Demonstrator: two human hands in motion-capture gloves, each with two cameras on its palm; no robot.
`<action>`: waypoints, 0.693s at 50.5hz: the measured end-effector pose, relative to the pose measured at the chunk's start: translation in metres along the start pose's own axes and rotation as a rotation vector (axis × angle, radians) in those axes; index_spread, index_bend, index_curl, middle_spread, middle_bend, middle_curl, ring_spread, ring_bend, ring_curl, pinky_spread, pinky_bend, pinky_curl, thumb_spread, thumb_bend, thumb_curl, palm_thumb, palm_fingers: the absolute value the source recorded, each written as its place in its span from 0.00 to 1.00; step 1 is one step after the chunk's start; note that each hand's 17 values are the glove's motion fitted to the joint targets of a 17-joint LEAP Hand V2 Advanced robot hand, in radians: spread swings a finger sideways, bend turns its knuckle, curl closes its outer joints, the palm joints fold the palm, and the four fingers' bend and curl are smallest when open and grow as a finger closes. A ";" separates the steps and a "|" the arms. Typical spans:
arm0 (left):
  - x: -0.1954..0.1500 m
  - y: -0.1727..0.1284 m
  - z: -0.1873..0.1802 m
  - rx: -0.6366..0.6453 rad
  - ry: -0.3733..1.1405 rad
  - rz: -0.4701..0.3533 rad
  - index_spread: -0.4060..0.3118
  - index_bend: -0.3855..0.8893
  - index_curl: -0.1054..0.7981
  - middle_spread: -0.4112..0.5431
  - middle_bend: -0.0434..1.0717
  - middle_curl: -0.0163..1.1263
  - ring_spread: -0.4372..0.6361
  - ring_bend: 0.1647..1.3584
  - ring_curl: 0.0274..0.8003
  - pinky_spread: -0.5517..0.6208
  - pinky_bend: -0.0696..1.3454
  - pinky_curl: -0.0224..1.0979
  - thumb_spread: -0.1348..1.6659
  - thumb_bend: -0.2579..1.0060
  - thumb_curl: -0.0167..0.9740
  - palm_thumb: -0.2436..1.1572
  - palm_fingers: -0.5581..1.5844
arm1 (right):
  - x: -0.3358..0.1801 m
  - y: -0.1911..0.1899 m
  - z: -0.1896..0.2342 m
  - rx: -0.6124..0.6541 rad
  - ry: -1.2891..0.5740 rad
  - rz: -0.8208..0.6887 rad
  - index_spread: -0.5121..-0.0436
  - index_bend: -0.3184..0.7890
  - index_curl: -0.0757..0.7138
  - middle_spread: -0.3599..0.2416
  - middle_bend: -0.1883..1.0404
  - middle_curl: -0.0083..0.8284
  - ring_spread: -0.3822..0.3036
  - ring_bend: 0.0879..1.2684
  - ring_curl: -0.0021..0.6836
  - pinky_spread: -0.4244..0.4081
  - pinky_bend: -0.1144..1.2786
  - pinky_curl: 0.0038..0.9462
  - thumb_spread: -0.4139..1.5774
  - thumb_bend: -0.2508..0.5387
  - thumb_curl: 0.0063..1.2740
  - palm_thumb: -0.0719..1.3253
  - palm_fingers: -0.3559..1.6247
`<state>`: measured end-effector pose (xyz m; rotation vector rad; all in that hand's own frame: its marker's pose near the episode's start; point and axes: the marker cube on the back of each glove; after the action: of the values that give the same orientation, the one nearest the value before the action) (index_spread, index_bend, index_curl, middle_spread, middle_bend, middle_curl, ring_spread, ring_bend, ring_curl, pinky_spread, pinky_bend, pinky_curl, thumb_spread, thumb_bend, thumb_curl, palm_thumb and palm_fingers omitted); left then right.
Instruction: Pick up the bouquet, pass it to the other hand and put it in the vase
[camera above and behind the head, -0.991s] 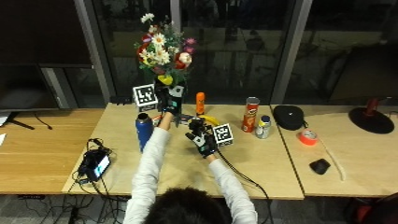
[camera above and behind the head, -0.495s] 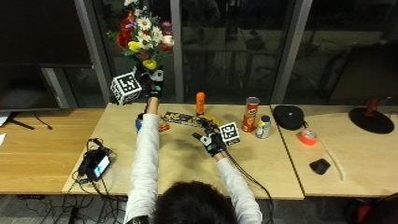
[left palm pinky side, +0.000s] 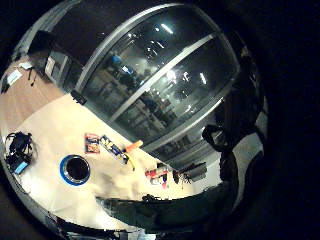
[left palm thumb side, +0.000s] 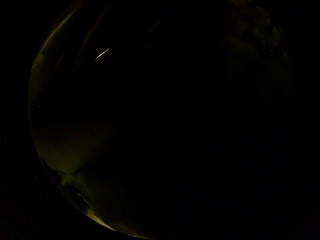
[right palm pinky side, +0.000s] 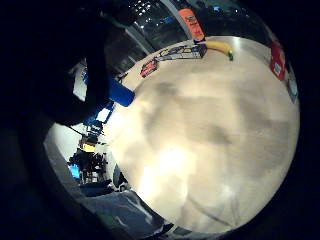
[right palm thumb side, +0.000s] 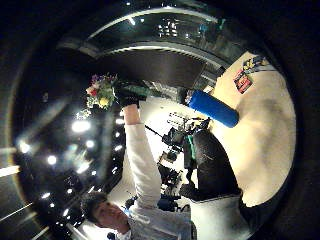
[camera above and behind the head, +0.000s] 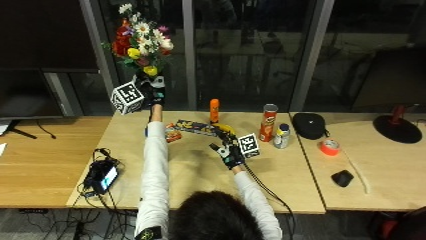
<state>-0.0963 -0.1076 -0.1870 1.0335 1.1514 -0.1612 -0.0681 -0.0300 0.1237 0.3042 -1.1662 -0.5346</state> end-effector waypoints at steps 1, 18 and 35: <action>-0.002 -0.001 0.000 0.003 -0.004 0.003 0.09 0.62 0.76 0.08 0.71 0.50 0.05 0.49 0.59 0.15 0.47 0.42 0.18 0.18 0.82 0.79 0.90 | -0.001 0.001 0.000 -0.004 0.001 0.022 0.33 0.42 0.43 0.42 0.34 0.45 0.54 0.27 0.44 0.85 0.38 0.33 0.73 0.29 0.35 0.52 0.41; -0.030 -0.010 -0.003 0.055 -0.008 -0.001 0.10 0.61 0.77 0.08 0.71 0.50 0.05 0.49 0.59 0.15 0.47 0.42 0.18 0.18 0.84 0.79 0.90 | 0.019 -0.005 0.003 0.049 0.141 0.022 0.34 0.41 0.44 0.43 0.32 0.45 0.53 0.24 0.44 0.85 0.34 0.33 0.74 0.29 0.35 0.54 0.43; -0.045 -0.025 -0.010 0.093 -0.019 0.001 0.09 0.61 0.78 0.08 0.72 0.50 0.04 0.49 0.59 0.15 0.48 0.43 0.19 0.18 0.85 0.78 0.90 | 0.033 -0.005 -0.005 0.071 0.258 0.043 0.35 0.41 0.43 0.43 0.31 0.44 0.53 0.22 0.44 0.84 0.31 0.34 0.74 0.29 0.35 0.54 0.43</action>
<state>-0.1383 -0.1309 -0.1662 1.1123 1.1352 -0.2251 -0.0552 -0.0527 0.1458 0.3969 -0.9403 -0.4035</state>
